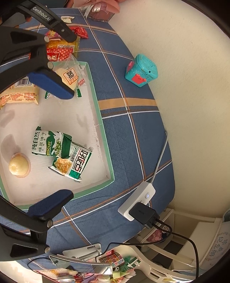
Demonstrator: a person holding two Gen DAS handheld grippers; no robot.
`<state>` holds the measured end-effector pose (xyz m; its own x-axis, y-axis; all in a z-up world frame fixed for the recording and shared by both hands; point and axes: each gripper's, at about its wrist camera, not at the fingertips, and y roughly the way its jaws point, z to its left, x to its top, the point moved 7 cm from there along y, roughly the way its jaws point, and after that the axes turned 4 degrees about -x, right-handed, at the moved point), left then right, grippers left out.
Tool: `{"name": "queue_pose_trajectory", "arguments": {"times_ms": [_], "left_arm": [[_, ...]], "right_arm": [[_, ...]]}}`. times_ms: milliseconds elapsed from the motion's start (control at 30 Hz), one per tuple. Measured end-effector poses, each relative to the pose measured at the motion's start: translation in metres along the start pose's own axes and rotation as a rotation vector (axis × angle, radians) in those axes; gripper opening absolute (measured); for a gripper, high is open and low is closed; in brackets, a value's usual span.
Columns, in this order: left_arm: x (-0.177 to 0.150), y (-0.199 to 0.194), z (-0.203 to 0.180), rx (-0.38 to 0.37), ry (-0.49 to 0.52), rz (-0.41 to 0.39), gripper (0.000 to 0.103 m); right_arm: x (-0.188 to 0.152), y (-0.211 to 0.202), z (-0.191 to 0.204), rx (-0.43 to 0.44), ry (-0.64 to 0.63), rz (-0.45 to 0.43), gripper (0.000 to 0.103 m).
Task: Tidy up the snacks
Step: 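Withdraw both open tools from the tray toward the snack pile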
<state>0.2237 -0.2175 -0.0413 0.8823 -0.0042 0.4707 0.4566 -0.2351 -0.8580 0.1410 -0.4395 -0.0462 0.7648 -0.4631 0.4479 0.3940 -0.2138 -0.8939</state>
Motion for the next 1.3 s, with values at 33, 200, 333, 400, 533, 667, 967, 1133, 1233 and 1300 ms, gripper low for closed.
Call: {"name": "queue_pose_trajectory", "arguments": {"times_ms": [33, 200, 333, 400, 533, 667, 967, 1133, 1233, 1300], "left_arm": [[0.000, 0.000, 0.000, -0.004, -0.002, -0.001, 0.098], [0.004, -0.007, 0.004, 0.004, 0.014, -0.030, 0.098], [0.008, -0.016, 0.007, 0.021, 0.049, -0.074, 0.098], [0.009, -0.023, 0.009, 0.010, 0.051, -0.093, 0.098], [0.009, -0.037, 0.015, 0.006, 0.065, -0.110, 0.098], [0.009, -0.046, 0.025, 0.015, 0.081, -0.113, 0.098], [-0.001, -0.051, 0.054, -0.036, 0.048, -0.085, 0.098], [-0.006, -0.049, 0.083, -0.020, 0.013, -0.060, 0.098], [-0.006, -0.050, 0.108, 0.004, -0.027, -0.053, 0.098], [-0.005, -0.051, 0.125, 0.021, -0.056, -0.050, 0.098]], "right_arm": [[0.000, 0.000, 0.001, 0.001, -0.002, -0.002, 0.103], [-0.001, -0.002, 0.006, 0.006, -0.024, -0.004, 0.103], [-0.002, -0.007, 0.014, 0.018, -0.032, -0.009, 0.103], [-0.003, -0.012, 0.018, 0.021, -0.039, -0.011, 0.103], [-0.006, -0.021, 0.030, 0.040, -0.053, -0.020, 0.103], [-0.009, -0.030, 0.039, 0.055, -0.061, -0.030, 0.103], [-0.018, -0.040, 0.066, 0.068, -0.092, -0.038, 0.103], [-0.029, -0.038, 0.095, 0.091, -0.134, -0.017, 0.103], [-0.036, -0.039, 0.115, 0.099, -0.170, -0.015, 0.103], [-0.040, -0.039, 0.129, 0.105, -0.195, -0.016, 0.103]]}}
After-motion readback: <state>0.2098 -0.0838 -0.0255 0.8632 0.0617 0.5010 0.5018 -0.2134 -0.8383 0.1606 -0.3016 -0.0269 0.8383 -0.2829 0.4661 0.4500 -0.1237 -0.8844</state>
